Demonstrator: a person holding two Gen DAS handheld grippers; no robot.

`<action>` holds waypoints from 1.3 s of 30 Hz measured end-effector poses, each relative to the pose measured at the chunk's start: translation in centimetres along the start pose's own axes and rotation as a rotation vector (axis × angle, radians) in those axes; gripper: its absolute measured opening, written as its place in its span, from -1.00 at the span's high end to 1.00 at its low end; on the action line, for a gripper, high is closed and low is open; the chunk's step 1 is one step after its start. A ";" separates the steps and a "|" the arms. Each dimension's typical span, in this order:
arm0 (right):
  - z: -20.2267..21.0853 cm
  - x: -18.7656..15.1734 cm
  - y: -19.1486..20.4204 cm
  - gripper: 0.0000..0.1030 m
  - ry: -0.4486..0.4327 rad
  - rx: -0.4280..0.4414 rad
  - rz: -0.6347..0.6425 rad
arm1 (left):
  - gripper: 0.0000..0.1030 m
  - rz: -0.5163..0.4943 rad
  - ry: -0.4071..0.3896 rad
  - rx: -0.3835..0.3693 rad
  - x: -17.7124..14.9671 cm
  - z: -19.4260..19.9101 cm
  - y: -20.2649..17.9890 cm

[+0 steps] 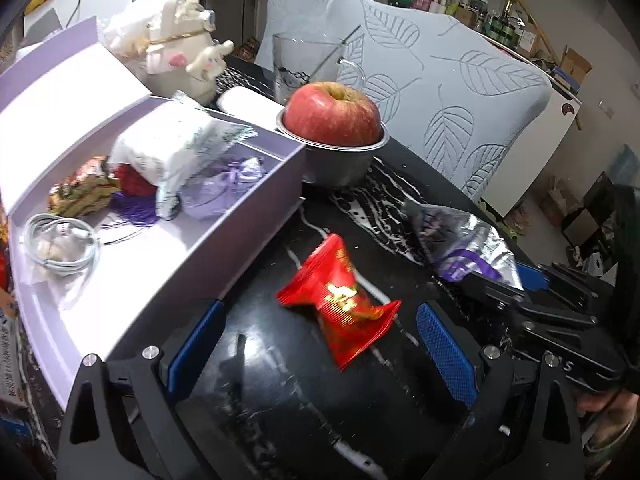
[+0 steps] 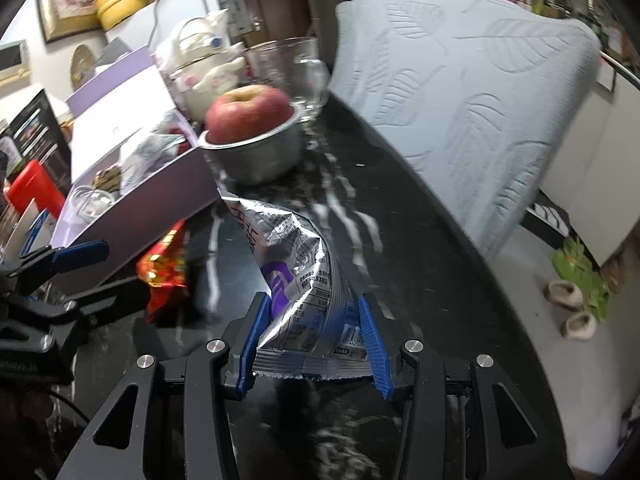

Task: Organize soft objects
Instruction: 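Grasp the silver chip bag with the right gripper while the left grasps the red snack packet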

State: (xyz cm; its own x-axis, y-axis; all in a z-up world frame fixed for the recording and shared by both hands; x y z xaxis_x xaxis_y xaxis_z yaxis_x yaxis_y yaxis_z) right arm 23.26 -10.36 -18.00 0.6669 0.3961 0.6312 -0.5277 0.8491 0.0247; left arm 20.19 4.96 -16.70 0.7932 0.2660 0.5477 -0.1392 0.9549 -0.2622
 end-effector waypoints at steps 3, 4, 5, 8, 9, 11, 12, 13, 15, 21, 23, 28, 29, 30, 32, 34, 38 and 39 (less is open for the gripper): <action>0.5 -0.7 -1.2 0.13 0.001 -0.015 -0.018 | -0.90 0.012 0.018 -0.006 0.2 -0.9 -0.6; 0.7 -0.8 -1.4 0.13 0.002 -0.019 -0.022 | -0.90 0.022 0.024 -0.006 0.3 -1.2 -0.6; 0.8 -0.9 -1.7 0.13 0.002 -0.024 -0.026 | -0.88 0.033 0.029 -0.008 0.4 -1.5 -0.6; 1.1 -1.3 -2.4 0.13 0.000 -0.030 -0.037 | -0.55 0.045 0.033 0.006 0.6 -2.2 -0.8; 1.2 -1.4 -2.6 0.13 -0.001 -0.032 -0.039 | -0.48 0.044 0.035 0.007 0.6 -2.3 -0.8; 1.3 -1.6 -2.8 0.13 0.000 -0.037 -0.040 | -0.31 0.049 0.050 0.005 0.5 -2.7 -1.0; 1.3 -1.6 -2.9 0.13 0.000 -0.038 -0.041 | -0.24 0.054 0.055 -0.001 0.4 -2.8 -1.0; 1.4 -1.8 -3.0 0.13 0.001 -0.039 -0.043 | -0.09 0.057 0.059 -0.003 0.3 -2.9 -1.0; 1.7 -2.1 -2.9 0.13 0.003 -0.042 -0.042 | -0.01 0.053 0.055 0.004 0.1 -2.7 -1.0; 2.8 -3.3 -2.0 0.14 0.008 -0.024 -0.032 | 0.07 0.012 0.060 -0.007 -1.6 -1.5 -1.8; 3.3 -3.9 -1.5 0.14 0.013 -0.016 -0.030 | 0.07 -0.002 0.064 -0.007 -2.5 -1.0 -2.1; 4.7 -5.6 0.1 0.14 0.023 0.002 -0.015 | 0.07 0.002 0.081 -0.026 -4.6 0.4 -2.4; 5.1 -6.2 0.5 0.14 0.024 0.002 -0.011 | 0.07 0.001 0.083 -0.027 -5.0 0.6 -2.4; 5.4 -6.6 0.8 0.14 0.025 0.003 -0.007 | 0.07 0.000 0.084 -0.027 -5.5 1.0 -2.4; 6.0 -7.2 1.4 0.14 0.025 0.007 0.001 | 0.07 -0.003 0.089 -0.032 -6.6 1.8 -2.5; 6.5 -7.9 2.0 0.14 0.025 0.014 0.008 | 0.07 -0.006 0.093 -0.033 -7.8 2.4 -2.6; 7.5 -9.1 3.5 0.14 0.024 0.023 0.028 | 0.08 -0.015 0.120 -0.030 -10.6 3.4 -2.5; 7.7 -9.4 3.9 0.14 0.023 0.026 0.037 | 0.08 -0.032 0.108 -0.020 -11.0 3.8 -2.5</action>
Point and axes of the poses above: each gripper's, at about its wrist camera, not at the fingertips, and z roughly against the way its jaws point, y to its left, x to its top, the point moved 8 cm from there along -z, roughly the way its jaws point, and after that the axes turned 12 degrees about z, right-handed, at the moved point
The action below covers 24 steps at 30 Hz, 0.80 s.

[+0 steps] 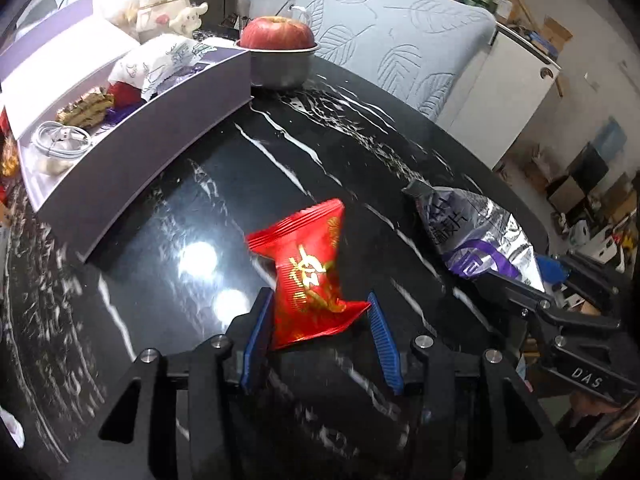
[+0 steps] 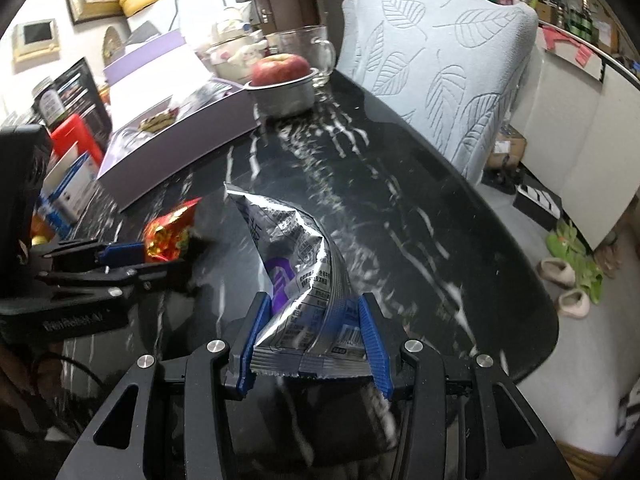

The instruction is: Organize soft objects

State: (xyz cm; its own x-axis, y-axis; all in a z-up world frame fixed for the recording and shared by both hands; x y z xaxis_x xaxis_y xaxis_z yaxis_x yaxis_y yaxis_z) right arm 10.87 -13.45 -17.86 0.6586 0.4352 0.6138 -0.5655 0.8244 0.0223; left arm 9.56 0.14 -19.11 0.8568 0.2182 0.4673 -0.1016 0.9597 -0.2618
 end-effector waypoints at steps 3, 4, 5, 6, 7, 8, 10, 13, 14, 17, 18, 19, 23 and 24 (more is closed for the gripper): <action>0.5 -0.7 0.9 0.14 -0.001 0.013 0.009 | 0.08 0.021 0.000 -0.042 -0.8 0.6 0.0; 0.6 -0.8 1.1 0.14 -0.001 0.016 0.009 | 0.08 0.031 0.004 -0.064 -0.9 0.8 0.0; 0.8 -0.9 1.2 0.14 -0.002 0.018 0.008 | 0.08 0.042 0.007 -0.085 -1.1 0.9 0.0; 0.9 -1.0 1.3 0.14 -0.002 0.018 0.008 | 0.08 0.046 0.007 -0.091 -1.2 1.0 0.0; 0.9 -1.0 1.4 0.13 -0.002 0.017 0.009 | 0.08 0.046 0.007 -0.092 -1.2 1.0 0.0; 1.0 -1.1 1.5 0.13 -0.002 0.016 0.010 | 0.08 0.043 0.007 -0.090 -1.3 1.0 0.0; 0.9 -1.1 1.6 0.07 0.005 0.009 0.016 | 0.04 0.028 0.010 -0.073 -1.2 0.9 -0.2; 0.6 -1.1 1.5 -0.36 0.013 -0.008 0.011 | -0.05 -0.004 0.003 -0.031 -0.9 0.4 -0.6; 0.5 -1.0 1.5 -0.39 0.012 -0.009 0.012 | -0.14 -0.012 -0.002 -0.018 -0.8 0.3 -0.6; 0.2 -1.0 1.5 -0.60 0.013 -0.015 0.020 | -0.48 -0.032 -0.014 0.013 -0.6 0.0 -0.6; 0.1 -1.0 1.5 -0.61 0.011 -0.018 0.022 | -0.51 -0.034 -0.015 0.016 -0.5 -0.2 -0.6; 0.0 -1.0 1.5 -0.61 0.009 -0.019 0.027 | -0.52 -0.035 -0.016 0.017 -0.5 -0.3 -0.7; -0.8 -0.9 1.2 -0.70 0.019 -0.030 0.031 | -0.52 -0.042 -0.032 0.031 0.0 -0.6 -0.5; -1.0 -0.8 1.1 -0.72 0.016 -0.029 0.030 | -0.52 -0.045 -0.036 0.035 0.1 -0.7 -0.4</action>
Point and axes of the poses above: each gripper's, at about its wrist camera, not at the fingertips, and z roughly against the way its jaws point, y to its left, x to its top, the point moved 8 cm from there along -z, roughly the way its jaws point, and after that the axes turned 12 degrees about z, right-handed, at the moved point
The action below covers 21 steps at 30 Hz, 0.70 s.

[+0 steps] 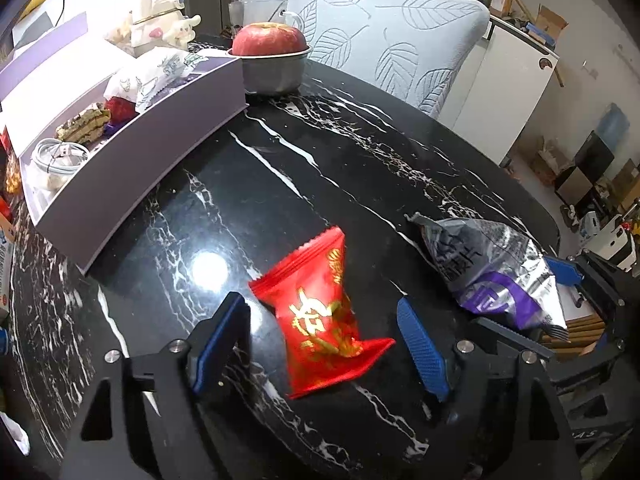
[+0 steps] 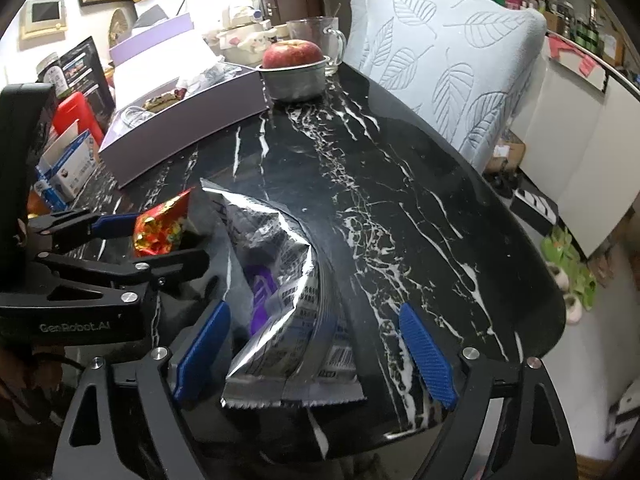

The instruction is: Organize soft objects

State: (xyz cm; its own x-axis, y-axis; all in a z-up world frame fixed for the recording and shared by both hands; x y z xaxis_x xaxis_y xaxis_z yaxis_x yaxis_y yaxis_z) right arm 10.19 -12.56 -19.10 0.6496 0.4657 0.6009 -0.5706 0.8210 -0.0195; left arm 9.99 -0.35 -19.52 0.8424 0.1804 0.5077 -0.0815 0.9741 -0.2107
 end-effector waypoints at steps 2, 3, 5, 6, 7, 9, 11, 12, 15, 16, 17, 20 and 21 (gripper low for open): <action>-0.1 0.2 -0.1 -0.72 -0.005 -0.007 0.005 | -0.52 -0.003 -0.009 0.009 0.1 -0.1 0.2; -0.2 0.2 -0.1 -0.72 -0.007 -0.008 0.008 | -0.52 -0.003 -0.014 0.013 0.2 -0.1 0.4; -0.2 0.3 -0.1 -0.72 -0.012 -0.014 0.018 | -0.52 -0.001 -0.023 0.012 0.2 -0.1 0.5; -0.3 0.3 -0.2 -0.72 -0.014 -0.014 0.020 | -0.52 0.001 -0.027 0.009 0.2 -0.1 0.6; -0.3 0.4 -0.2 -0.72 -0.015 -0.013 0.020 | -0.52 0.002 -0.030 0.007 0.2 0.0 0.6; -0.3 0.5 -0.4 -0.64 -0.020 -0.014 0.016 | -0.52 0.000 -0.030 0.006 0.2 0.0 0.6; -0.3 0.6 -0.6 -0.44 -0.022 -0.028 0.015 | -0.50 -0.005 -0.032 0.011 0.2 -0.1 0.7; -0.3 0.6 -0.7 -0.39 -0.025 -0.028 0.014 | -0.47 -0.005 -0.035 0.013 0.2 -0.1 0.7; -0.2 0.7 -0.9 -0.12 -0.026 -0.039 0.023 | -0.19 -0.009 -0.049 0.036 0.2 0.1 0.9; -0.2 0.7 -0.8 -0.02 -0.025 -0.044 0.027 | -0.07 -0.009 -0.053 0.042 0.3 0.1 1.0; -0.2 0.7 -0.8 0.08 -0.025 -0.048 0.030 | 0.05 -0.006 -0.056 0.047 0.3 0.2 1.1; -0.1 0.6 -0.9 0.19 -0.030 -0.043 0.024 | 0.20 -0.002 -0.063 0.058 0.4 0.5 1.4; 0.0 0.6 -0.9 0.20 -0.032 -0.041 0.022 | 0.21 0.000 -0.062 0.055 0.3 0.5 1.5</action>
Point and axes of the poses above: each gripper's, at about its wrist camera, not at the fingertips, and z roughly against the way its jaws point, y to its left, x to its top, the point moved 8 cm from there along -z, roughly the way its jaws point, and after that the axes turned 12 degrees about z, right-handed, at the moved point
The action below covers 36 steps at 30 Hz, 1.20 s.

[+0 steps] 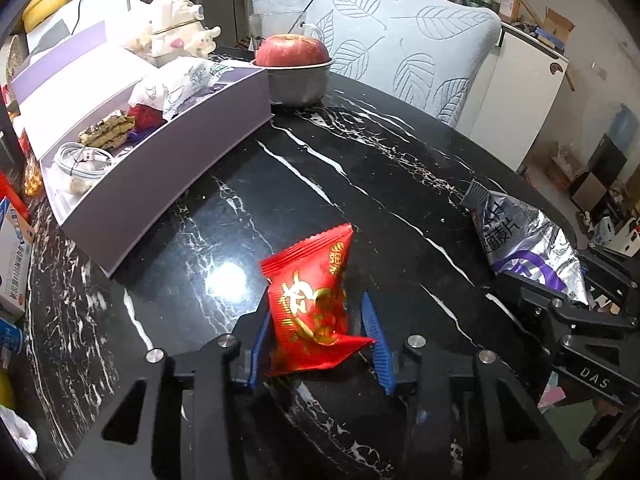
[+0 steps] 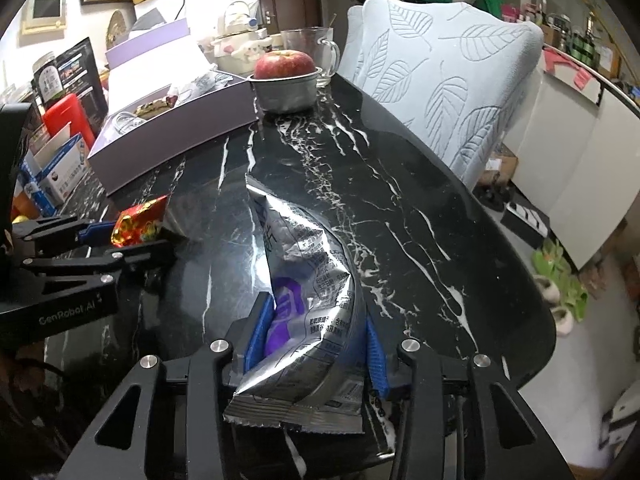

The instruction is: Organize soft objects

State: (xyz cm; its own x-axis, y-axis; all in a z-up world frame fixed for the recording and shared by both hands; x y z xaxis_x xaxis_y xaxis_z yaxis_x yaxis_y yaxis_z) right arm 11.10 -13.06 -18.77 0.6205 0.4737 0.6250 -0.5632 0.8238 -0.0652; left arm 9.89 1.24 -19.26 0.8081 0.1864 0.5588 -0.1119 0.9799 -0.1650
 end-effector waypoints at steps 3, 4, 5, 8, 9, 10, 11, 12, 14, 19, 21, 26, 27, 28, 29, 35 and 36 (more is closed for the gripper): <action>0.1 -0.1 0.1 0.21 -0.002 0.008 -0.001 | 0.23 0.004 0.004 -0.013 -0.2 0.2 0.1; 0.2 -0.2 0.1 0.21 -0.002 0.010 0.000 | 0.23 0.001 0.006 -0.015 -0.2 0.3 0.0; 0.2 -0.2 0.2 0.21 -0.002 0.013 0.000 | 0.23 -0.004 0.008 -0.014 -0.3 0.3 -0.1; 0.4 -0.3 0.5 0.22 -0.003 0.024 0.000 | 0.25 -0.007 0.016 -0.028 -0.7 0.6 -0.5; 0.5 -0.4 0.6 0.22 -0.002 0.028 -0.001 | 0.25 -0.007 0.019 -0.035 -0.9 0.7 -0.7; 0.5 -0.4 0.7 0.22 -0.002 0.033 -0.002 | 0.27 -0.004 0.023 -0.045 -1.0 0.8 -0.8; 0.6 -0.5 0.8 0.23 -0.003 0.040 -0.004 | 0.30 -0.002 0.025 -0.050 -1.1 0.9 -1.0; 0.6 -0.5 0.9 0.23 -0.003 0.046 -0.006 | 0.31 0.001 0.027 -0.055 -1.2 1.0 -1.0; 0.8 -0.6 1.1 0.23 -0.006 0.063 -0.012 | 0.32 0.007 0.031 -0.066 -1.4 1.1 -1.1; 1.4 -0.8 1.9 0.24 -0.016 0.091 -0.007 | 0.32 0.020 0.039 -0.084 -2.0 1.6 -1.2; 1.6 -0.9 2.2 0.24 -0.020 0.106 -0.004 | 0.32 0.025 0.042 -0.091 -2.1 1.8 -1.3; 2.2 -1.0 3.3 0.24 -0.035 0.148 0.006 | 0.32 0.026 0.030 -0.096 -2.8 3.0 -1.3; 2.4 -1.0 3.6 0.24 -0.040 0.159 0.008 | 0.32 0.030 0.029 -0.098 -2.9 3.2 -1.2; 2.5 -1.0 3.8 0.25 -0.043 0.168 0.009 | 0.32 0.036 0.027 -0.101 -3.0 3.5 -1.2; 2.7 -1.0 4.1 0.24 -0.048 0.182 0.011 | 0.32 0.043 0.025 -0.104 -3.1 3.8 -1.0; 4.0 -0.4 6.1 0.25 -0.085 0.239 0.042 | 0.32 0.074 0.003 -0.113 -3.2 5.7 -0.2; 4.2 -0.3 6.3 0.25 -0.090 0.248 0.043 | 0.32 0.074 -0.003 -0.112 -3.2 6.1 0.0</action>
State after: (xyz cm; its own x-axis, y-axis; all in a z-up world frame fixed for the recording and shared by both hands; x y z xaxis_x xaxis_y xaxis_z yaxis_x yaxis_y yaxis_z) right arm 5.06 -9.29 -16.10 0.5481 0.4683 0.6930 -0.7115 0.6966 0.0920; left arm 3.78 1.04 -16.10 0.7983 0.2581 0.5441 -0.1058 0.9495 -0.2953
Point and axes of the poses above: each gripper's, at about its wrist camera, not at the fingertips, and z roughly against the way its jaws point, y to its left, x to its top, the point moved 8 cm from there along -z, roughly the way its jaws point, and after that the axes turned 12 degrees about z, right-handed, at the moved point
